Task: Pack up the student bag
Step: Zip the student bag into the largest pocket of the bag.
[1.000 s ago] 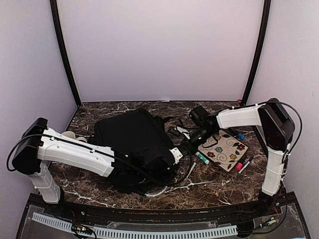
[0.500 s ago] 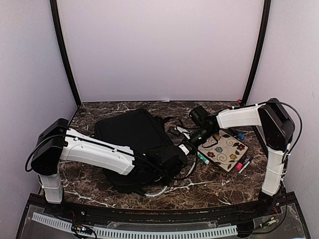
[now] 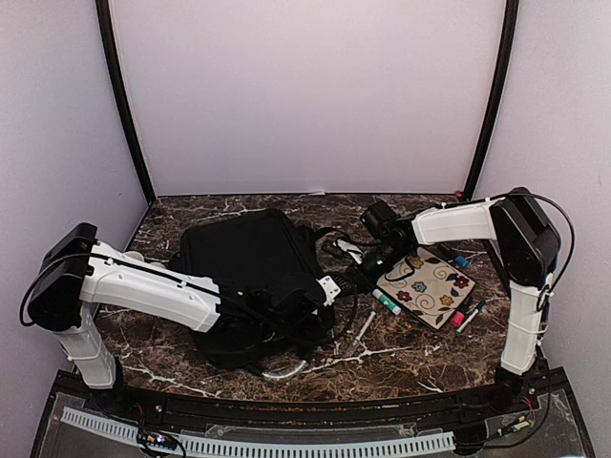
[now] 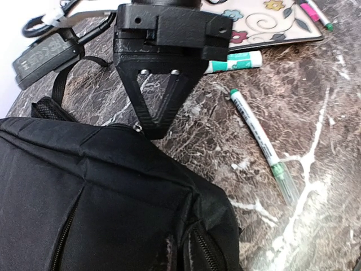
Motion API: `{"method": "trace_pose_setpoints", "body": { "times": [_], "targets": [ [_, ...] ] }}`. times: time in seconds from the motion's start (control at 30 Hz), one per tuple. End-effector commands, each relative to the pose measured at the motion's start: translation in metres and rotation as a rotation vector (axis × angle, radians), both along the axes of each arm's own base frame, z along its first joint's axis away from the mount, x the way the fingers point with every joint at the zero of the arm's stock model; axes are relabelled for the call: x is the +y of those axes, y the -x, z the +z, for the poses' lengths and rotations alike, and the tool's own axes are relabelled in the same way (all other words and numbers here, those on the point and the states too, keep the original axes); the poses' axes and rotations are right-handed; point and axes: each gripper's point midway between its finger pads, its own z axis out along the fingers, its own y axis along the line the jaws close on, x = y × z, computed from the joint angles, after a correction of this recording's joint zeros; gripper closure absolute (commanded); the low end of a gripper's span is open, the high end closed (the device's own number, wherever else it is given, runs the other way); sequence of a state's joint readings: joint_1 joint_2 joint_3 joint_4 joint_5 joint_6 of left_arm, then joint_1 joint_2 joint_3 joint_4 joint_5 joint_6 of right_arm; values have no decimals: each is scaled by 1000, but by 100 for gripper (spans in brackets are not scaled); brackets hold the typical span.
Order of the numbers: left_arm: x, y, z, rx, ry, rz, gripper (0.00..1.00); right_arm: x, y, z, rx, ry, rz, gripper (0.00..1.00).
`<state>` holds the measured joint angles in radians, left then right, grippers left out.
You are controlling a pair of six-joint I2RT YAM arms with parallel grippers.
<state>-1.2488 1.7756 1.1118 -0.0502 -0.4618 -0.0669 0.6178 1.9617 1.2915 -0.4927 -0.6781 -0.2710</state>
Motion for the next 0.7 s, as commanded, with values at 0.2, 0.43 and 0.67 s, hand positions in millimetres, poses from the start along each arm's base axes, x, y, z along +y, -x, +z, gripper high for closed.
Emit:
{"method": "trace_pose_setpoints", "body": {
  "times": [0.2,0.43,0.67],
  "targets": [
    [6,24,22,55,133,-99,100,-2,-43,-11,-54,49,-121,100],
    [-5,34,23,62,155,-159,100,-4,-56,-13,-90,81,-158,100],
    [-16,43,19,69,122,-211,100,-9,-68,-23,-127,125,-190,98]
  ]
}}
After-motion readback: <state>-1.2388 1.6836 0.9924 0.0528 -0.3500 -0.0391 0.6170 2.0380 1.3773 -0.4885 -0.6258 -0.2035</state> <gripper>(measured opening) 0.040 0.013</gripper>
